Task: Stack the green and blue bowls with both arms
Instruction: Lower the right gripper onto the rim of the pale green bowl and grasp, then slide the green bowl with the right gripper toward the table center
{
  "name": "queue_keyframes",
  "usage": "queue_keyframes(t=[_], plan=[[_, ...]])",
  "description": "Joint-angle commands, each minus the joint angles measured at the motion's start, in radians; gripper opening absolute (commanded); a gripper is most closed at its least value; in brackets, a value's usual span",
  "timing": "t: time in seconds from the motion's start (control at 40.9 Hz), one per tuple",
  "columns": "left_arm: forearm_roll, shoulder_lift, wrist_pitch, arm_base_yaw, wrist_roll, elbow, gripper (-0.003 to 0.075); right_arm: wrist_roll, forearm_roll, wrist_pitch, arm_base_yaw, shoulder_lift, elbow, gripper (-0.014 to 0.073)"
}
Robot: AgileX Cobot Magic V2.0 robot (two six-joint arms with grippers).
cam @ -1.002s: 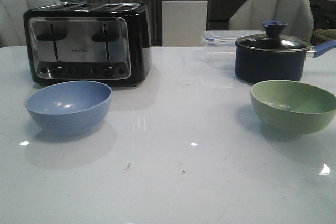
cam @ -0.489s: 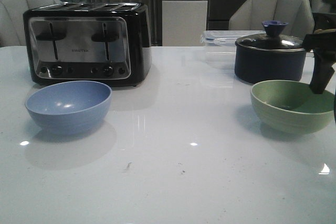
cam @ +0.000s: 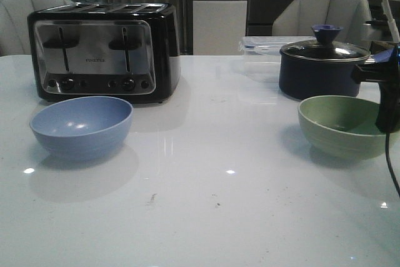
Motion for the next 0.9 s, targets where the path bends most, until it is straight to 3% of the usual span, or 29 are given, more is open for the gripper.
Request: queue_keyframes(t=[0.0, 0.171, 0.318, 0.635, 0.879], plan=[[-0.006, 0.007, -0.077, -0.006, -0.008, -0.027, 0.0475, -0.013, 0.015, -0.02, -0.004, -0.053, -0.033, 0.0134], [-0.006, 0.007, -0.077, -0.006, -0.008, -0.027, 0.0475, -0.036, 0.015, -0.022, 0.011, -0.11, -0.033, 0.0055], [-0.006, 0.007, -0.077, -0.006, -0.008, -0.027, 0.0475, -0.063, 0.016, -0.023, 0.072, -0.188, -0.033, 0.0055], [-0.006, 0.007, -0.077, -0.006, -0.008, -0.027, 0.0475, -0.063, 0.036, -0.017, 0.354, -0.228, -0.03, 0.0055], [-0.006, 0.007, -0.077, -0.006, -0.008, -0.027, 0.0475, -0.063, 0.108, -0.064, 0.492, -0.126, -0.03, 0.0055]])
